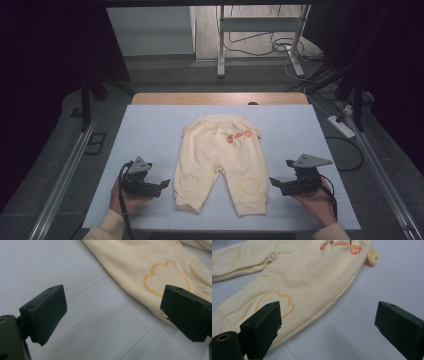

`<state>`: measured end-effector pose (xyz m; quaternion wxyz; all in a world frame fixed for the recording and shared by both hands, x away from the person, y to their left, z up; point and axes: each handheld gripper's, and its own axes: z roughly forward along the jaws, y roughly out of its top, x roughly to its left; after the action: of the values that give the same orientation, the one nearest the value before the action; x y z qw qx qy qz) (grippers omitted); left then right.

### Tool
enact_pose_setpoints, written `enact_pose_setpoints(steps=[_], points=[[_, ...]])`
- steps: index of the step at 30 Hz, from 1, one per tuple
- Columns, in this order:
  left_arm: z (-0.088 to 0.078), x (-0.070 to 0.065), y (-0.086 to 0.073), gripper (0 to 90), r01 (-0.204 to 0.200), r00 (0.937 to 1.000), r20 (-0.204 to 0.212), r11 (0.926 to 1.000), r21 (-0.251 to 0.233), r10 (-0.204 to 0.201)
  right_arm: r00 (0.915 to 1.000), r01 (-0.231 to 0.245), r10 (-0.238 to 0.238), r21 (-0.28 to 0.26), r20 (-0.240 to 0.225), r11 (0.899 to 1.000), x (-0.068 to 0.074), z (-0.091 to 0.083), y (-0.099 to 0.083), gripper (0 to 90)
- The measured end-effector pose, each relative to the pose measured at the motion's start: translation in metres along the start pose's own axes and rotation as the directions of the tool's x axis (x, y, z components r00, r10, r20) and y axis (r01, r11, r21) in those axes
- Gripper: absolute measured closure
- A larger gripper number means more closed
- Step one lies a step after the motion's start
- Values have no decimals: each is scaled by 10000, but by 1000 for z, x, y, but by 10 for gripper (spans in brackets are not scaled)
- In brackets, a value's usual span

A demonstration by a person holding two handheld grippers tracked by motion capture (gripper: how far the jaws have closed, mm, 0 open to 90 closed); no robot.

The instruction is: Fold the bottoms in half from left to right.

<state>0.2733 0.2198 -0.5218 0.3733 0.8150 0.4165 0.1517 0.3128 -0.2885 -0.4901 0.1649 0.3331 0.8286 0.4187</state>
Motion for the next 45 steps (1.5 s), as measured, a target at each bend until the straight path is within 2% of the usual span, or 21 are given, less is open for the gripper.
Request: enact_pose_setpoints(steps=[14, 27, 45], points=[[1, 2, 0, 64, 16, 10000, 34, 10000, 41, -16, 10000, 82, -81, 288, -32, 9996, 1, 4, -2, 70], [3, 2, 2, 64, 1, 10000, 20, 9999, 101, -1, 10000, 39, -39, 333, -4, 9994, 2, 5, -1, 71], [8, 3, 4, 68, 22, 10000, 38, 9995, 318, -23, 9997, 177, -169, 585, -154, 9981, 13, 15, 15, 75]])
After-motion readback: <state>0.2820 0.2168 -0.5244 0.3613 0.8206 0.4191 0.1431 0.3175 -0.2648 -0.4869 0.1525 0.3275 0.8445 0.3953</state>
